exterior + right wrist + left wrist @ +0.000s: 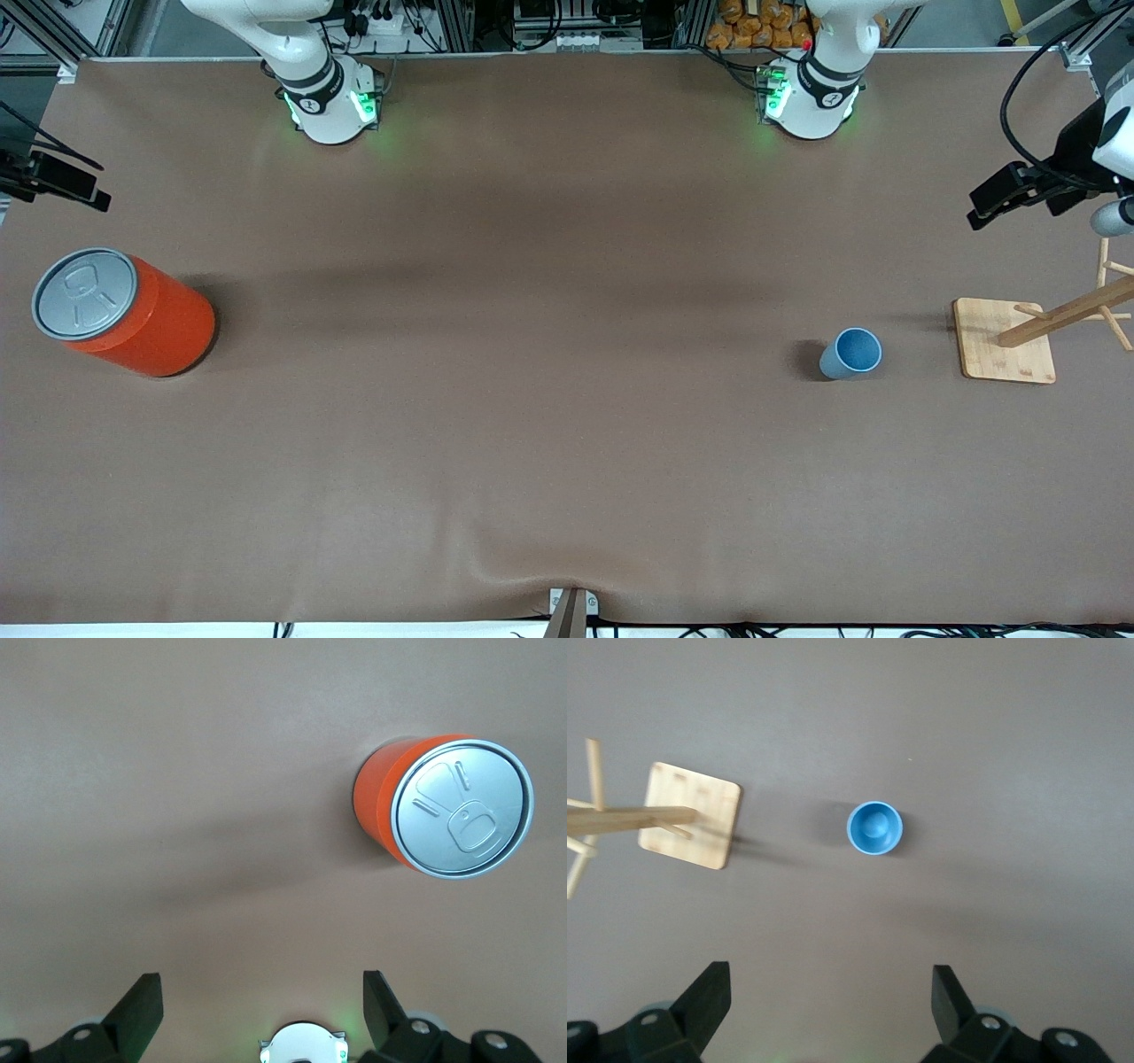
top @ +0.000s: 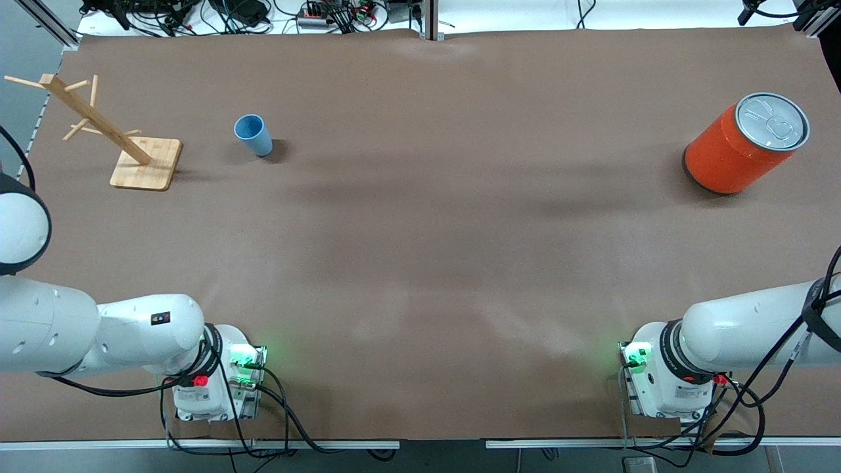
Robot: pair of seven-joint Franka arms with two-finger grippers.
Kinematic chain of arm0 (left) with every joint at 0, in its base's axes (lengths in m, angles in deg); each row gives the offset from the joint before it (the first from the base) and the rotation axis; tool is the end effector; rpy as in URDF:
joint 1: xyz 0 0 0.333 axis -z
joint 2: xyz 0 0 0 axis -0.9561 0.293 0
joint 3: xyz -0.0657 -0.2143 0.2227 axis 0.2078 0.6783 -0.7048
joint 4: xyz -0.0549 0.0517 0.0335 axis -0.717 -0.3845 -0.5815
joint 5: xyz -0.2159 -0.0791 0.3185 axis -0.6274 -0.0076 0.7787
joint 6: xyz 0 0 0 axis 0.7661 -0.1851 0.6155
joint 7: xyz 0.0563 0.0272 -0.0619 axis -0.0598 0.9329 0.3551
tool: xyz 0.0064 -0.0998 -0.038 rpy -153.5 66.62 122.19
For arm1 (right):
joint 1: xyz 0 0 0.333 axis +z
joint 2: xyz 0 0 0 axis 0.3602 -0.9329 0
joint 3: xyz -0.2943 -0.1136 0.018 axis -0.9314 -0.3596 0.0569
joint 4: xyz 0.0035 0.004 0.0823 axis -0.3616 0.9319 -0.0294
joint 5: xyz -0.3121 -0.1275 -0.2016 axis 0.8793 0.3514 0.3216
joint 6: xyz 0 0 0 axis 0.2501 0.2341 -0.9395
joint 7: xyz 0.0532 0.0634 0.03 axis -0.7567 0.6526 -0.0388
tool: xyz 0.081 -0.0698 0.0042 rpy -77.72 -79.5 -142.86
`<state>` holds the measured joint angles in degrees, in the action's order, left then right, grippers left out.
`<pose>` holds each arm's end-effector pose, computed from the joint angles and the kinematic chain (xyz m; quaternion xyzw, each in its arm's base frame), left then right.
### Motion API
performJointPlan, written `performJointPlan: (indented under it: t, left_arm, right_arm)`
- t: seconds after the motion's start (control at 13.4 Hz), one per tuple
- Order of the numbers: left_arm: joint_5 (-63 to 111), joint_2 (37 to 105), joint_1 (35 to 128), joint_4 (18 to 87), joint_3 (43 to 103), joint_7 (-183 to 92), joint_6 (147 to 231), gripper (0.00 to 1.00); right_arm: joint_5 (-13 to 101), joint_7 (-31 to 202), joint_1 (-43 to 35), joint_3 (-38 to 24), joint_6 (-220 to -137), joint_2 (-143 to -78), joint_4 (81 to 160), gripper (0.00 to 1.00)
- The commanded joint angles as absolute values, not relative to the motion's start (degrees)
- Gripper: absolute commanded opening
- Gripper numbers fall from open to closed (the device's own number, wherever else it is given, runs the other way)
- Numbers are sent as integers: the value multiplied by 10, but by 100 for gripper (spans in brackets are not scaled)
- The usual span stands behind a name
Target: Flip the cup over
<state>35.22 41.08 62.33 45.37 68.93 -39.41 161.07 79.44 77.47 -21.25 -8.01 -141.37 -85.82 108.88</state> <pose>0.5301 -0.0314 0.6427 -0.9962 -0.0829 -0.0100 0.0243 0.5242 -0.0563 0.6416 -0.9944 0.0792 0.0686 0.0170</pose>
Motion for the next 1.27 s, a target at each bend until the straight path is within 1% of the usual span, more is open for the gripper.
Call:
performJointPlan:
  t: [0.0, 0.3, 1.2]
  left_arm:
    - [372, 403, 621, 448, 695, -408, 1588, 100]
    - [369, 394, 622, 448, 695, -406, 1566, 100]
    - [334, 393, 626, 421, 695, -408, 1560, 100]
  right_arm:
    - [797, 767, -216, -78, -1412, -857, 1083, 100]
    - [797, 767, -215, -78, -1413, -858, 1083, 100]
    - [797, 767, -214, -77, -1412, -858, 1083, 100]
